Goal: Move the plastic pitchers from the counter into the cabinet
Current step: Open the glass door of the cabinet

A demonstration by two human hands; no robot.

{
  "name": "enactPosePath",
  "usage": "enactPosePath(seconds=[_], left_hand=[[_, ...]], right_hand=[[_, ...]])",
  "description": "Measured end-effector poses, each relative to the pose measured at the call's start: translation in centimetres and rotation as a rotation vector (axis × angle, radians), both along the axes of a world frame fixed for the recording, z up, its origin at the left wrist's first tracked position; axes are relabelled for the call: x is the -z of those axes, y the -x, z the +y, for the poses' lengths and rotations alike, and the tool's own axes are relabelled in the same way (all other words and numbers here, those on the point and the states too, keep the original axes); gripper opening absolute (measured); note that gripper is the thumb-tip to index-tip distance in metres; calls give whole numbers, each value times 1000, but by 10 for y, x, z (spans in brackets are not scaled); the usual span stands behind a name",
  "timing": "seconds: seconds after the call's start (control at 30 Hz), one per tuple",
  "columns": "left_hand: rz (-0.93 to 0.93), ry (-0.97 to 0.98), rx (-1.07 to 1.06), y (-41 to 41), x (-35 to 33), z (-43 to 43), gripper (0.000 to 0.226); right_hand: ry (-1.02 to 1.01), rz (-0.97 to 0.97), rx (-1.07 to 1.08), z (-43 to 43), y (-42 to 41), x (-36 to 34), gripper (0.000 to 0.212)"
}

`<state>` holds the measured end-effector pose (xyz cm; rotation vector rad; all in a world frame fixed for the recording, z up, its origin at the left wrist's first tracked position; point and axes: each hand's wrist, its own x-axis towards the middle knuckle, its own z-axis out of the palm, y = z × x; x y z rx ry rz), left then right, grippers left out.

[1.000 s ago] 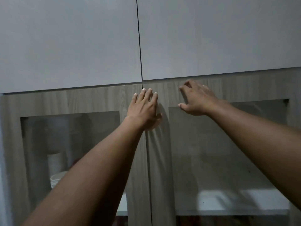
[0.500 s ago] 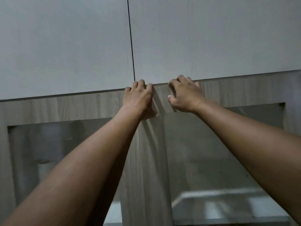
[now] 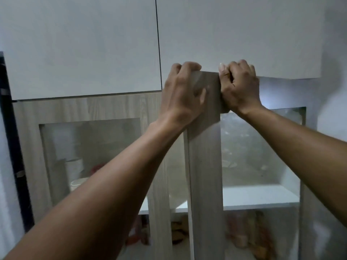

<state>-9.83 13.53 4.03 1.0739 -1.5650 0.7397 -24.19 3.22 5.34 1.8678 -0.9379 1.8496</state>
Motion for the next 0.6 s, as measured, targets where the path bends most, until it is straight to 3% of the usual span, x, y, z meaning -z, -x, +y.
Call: enactPosePath(seconds=[0.1,0.2,0.37,0.6], left_hand=[[124,172,184,27,12,28,45],[234,173,345,65,25,56,38],[178,247,520,151,41,95,45],[-142,137,670,288,89,124,57]], right_hand=[[-7,-43,-69,26,28,-2,43],[-2,-109,-124,56,58,-2,43],[-142,-164,-260,114,138,-1,47],[-346,-275,-512,214,277,-1,57]])
